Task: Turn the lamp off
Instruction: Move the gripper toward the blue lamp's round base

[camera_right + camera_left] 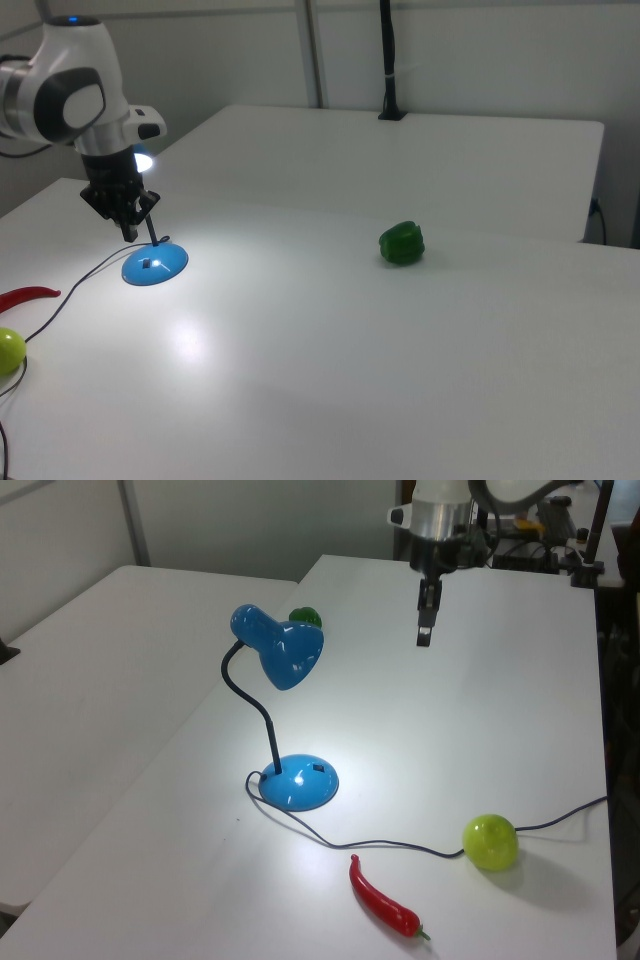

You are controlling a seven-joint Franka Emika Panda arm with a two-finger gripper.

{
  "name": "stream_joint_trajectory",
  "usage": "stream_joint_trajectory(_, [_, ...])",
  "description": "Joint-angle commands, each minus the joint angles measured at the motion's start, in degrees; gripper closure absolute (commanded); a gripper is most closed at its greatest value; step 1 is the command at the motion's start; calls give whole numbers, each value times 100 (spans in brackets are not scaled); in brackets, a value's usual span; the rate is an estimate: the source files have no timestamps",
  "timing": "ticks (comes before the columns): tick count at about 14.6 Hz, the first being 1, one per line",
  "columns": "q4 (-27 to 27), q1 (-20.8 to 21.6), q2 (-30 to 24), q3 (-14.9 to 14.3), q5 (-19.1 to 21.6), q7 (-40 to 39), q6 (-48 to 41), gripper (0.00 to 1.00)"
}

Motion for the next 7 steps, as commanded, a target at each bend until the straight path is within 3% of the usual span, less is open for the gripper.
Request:
stream_joint_trajectory(1, [-544,28,-43,132,63,135,846,100])
stream_joint_trajectory(7, [-1079,28,167,360,63,126,2102,100])
